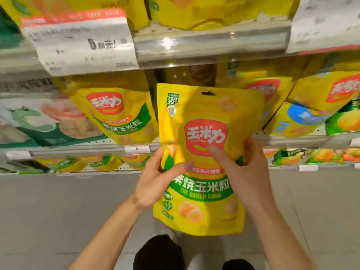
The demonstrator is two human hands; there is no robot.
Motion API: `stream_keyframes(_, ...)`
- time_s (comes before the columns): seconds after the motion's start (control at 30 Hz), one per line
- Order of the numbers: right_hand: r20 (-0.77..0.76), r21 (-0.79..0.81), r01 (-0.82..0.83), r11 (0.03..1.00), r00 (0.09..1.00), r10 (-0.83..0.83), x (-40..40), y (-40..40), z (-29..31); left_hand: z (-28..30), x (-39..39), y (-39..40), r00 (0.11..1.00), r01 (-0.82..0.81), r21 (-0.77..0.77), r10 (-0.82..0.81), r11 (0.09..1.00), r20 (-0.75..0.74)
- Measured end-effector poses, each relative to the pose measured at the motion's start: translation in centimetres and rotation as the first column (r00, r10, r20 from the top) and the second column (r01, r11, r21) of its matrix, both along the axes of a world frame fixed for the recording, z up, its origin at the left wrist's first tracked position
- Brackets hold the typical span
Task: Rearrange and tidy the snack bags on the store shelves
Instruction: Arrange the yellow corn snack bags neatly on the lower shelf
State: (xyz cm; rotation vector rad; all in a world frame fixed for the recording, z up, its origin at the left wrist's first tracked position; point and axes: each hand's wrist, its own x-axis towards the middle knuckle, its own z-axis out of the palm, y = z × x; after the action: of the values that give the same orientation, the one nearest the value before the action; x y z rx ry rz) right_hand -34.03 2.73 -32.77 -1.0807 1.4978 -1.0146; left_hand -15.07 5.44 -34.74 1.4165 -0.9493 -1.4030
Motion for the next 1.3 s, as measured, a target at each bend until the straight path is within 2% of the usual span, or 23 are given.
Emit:
stream_keyframes(0.17,0.032,-0.185,-0.066,0.981,0.997,0.073,2.7,-2.8,-6.1,-5.9,2.0,-1.0,0.987,-0.139,-0.16,0.149,0.977,0.053)
stream_keyframes(0.23,-0.015,-0.264,-0.095,0.96,0.995,0.094,3.2,-4.3,-7.6,-6.9,2.2,-1.5,0.975,-0.176,-0.242,0.203,0.954,0.091)
stream_keyframes(0.4,0.035,-0.4,-0.078,0.913,0.994,0.1,4.1,-6.7,-9.0,-8.1,3.0,-2.6,0.95,-0.151,-0.391,0.243,0.908,0.198)
stream_keyframes(0.57,0.083,-0.459,-0.095,0.883,0.985,0.149,3.6,-7.1,-7.5,-7.6,2.4,-3.1,0.934,-0.151,-0.43,0.271,0.89,0.233)
stream_keyframes(0.73,-0.08,-0.469,-0.114,0.876,0.993,0.087,3.6,-8.4,-6.3,-6.5,2.2,-4.0,0.923,-0.205,-0.429,0.32,0.88,0.216)
stream_keyframes(0.9,-0.125,-0.545,-0.152,0.825,0.987,0.1,2.7,-8.5,-8.0,-5.7,2.3,-5.3,0.889,-0.247,-0.472,0.392,0.846,0.236)
stream_keyframes(1.13,-0.292,-0.608,-0.25,0.754,0.953,0.081,2.4,-8.6,-8.0,-4.5,2.2,-7.0,0.849,-0.333,-0.501,0.485,0.799,0.209)
stream_keyframes(1.23,-0.335,-0.646,-0.246,0.723,0.942,0.021,2.9,-9.5,-7.2,-3.9,2.5,-8.1,0.82,-0.319,-0.524,0.507,0.789,0.264)
stream_keyframes(1.3,-0.337,-0.666,-0.228,0.71,0.941,-0.015,3.2,-10.2,-7.1,-3.9,2.9,-8.7,0.771,-0.275,-0.547,0.521,0.791,0.365)
